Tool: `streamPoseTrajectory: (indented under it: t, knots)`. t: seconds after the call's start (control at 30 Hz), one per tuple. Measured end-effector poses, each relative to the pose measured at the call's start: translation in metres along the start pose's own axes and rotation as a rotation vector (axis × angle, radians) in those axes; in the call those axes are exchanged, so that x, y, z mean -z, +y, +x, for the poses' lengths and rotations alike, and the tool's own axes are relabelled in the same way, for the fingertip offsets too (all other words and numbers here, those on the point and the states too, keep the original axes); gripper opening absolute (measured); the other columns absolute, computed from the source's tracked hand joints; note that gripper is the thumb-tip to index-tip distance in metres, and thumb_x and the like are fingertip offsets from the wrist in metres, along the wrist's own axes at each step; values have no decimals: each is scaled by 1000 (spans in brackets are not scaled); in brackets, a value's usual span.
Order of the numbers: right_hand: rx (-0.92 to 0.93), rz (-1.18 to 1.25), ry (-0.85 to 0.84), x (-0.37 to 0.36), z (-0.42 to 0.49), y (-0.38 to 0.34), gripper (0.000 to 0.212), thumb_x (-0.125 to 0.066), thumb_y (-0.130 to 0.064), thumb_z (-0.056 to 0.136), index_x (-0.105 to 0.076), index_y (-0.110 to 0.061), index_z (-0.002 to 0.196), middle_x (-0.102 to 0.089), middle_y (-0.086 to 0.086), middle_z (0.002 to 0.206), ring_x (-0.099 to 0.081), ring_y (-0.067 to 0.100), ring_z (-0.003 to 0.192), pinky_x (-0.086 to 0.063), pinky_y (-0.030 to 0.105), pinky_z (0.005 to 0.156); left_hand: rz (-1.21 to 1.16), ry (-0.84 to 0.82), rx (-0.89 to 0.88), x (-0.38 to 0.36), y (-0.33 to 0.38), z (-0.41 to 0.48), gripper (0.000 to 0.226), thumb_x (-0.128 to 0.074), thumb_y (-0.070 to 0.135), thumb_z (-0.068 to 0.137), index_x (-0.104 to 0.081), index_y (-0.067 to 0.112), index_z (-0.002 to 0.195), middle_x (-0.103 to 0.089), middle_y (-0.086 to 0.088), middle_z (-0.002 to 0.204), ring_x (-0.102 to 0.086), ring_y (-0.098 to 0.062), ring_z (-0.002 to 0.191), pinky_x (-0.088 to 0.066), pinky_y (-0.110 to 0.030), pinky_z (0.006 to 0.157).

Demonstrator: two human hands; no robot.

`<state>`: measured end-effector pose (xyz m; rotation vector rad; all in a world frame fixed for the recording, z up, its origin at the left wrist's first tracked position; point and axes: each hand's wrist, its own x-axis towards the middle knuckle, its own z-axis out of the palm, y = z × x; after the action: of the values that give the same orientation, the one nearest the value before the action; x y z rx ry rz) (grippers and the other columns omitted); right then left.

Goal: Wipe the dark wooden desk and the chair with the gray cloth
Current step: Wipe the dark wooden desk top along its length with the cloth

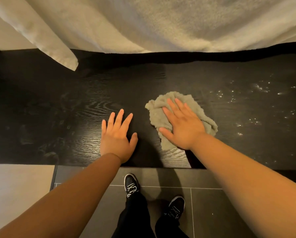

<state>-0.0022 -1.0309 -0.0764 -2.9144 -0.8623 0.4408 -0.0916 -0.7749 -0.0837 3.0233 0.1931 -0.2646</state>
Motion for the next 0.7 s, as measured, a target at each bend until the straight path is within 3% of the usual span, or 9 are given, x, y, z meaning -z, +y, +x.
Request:
streamPoseTrajectory:
  t: [0.07,0.13,0.27,0.4,0.6,0.7]
  knots:
    - [-115,19,1,2,14,0,87,-10,-76,99,-5,-23,168,15,3,175,20,24,160,6,47,130,-1,4,0,0,0,0,72,-31,61,98,-17,38,166,-9,1,176,-4,-29,162,-6,-58,130]
    - [-120,38,4,-3,9,-11,85,-10,-74,99,-7,-23,167,12,5,175,19,26,160,5,49,130,1,-1,-1,0,-1,0,73,-28,62,98,-16,38,166,-9,2,176,-4,-29,162,-6,-58,130]
    - [149,25,-1,-22,-38,-33,83,-22,-73,101,-28,-21,165,0,5,176,12,27,161,-4,50,131,10,-9,5,-1,0,0,72,-33,59,100,-14,38,166,-6,2,176,-2,-29,162,-5,-58,130]
    - [247,1,-56,-12,-24,-23,85,-22,-76,100,-24,-23,166,10,1,175,17,23,161,4,47,131,15,-7,3,-1,0,0,72,-34,58,100,-17,36,166,-8,0,176,-4,-30,162,-6,-59,130]
    - [-74,-1,-32,15,56,-9,88,-7,-75,97,-3,-23,168,17,4,175,20,24,160,8,46,130,5,11,-1,-1,0,1,73,-24,60,97,-18,37,166,-10,0,176,-6,-31,162,-8,-59,130]
    - [-35,17,-35,7,31,-25,87,-7,-73,99,-5,-20,168,18,8,174,22,26,159,6,48,130,-10,13,-8,-2,-1,-1,73,-26,59,97,-20,36,165,-12,-1,176,-7,-31,162,-8,-60,130]
